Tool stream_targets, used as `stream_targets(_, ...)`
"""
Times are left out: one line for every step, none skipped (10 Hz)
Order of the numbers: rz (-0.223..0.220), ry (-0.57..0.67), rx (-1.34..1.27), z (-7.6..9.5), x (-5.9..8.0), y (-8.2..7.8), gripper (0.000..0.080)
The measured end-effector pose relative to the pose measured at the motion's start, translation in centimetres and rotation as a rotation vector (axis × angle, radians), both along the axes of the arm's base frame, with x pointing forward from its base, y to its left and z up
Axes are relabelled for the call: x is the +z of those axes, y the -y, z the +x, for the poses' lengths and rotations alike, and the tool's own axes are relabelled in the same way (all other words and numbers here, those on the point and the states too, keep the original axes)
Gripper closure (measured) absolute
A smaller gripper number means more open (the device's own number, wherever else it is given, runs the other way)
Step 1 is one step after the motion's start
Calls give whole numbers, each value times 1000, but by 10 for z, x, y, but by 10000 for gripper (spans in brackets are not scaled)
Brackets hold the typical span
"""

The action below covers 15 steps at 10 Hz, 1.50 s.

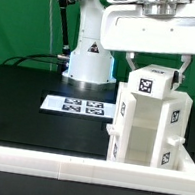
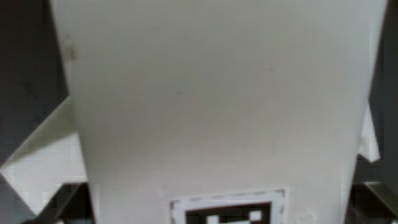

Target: Assemble cabinet

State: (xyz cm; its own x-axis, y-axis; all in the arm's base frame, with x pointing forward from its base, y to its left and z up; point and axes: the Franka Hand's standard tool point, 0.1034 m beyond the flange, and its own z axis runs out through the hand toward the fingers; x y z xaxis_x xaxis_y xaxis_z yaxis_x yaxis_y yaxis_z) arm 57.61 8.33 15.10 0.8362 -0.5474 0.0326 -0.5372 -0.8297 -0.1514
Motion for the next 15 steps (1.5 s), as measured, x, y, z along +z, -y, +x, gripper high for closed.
stream_targets(18,1,-98,0,0,0,235)
stream_targets(35,2,-196,0,-1,1,235)
stream_targets(51,5,-282,1,-1,1,235)
stream_targets(64,2,-347,1,0,0,235)
stream_targets(90,-12,-455,1,0,-1,235)
stream_targets(115,-28,-561,1,0,-2,235)
stream_targets(138,-43,-666,2,-1,-2,235)
stream_targets(149,-45,-711,2,-1,-2,235)
stream_targets(169,-61,-804,2,-1,-3,235)
stream_targets(182,-74,-876,2,-1,-3,235)
stream_targets(189,-83,-924,2,-1,-4,235)
stream_targets(220,-104,-1045,2,-1,-5,235)
stream_targets(245,-125,-1154,2,-1,-4,235)
stream_targets(265,-141,-1249,2,-1,-5,235)
stream_targets(285,-153,-1315,2,-1,-6,235)
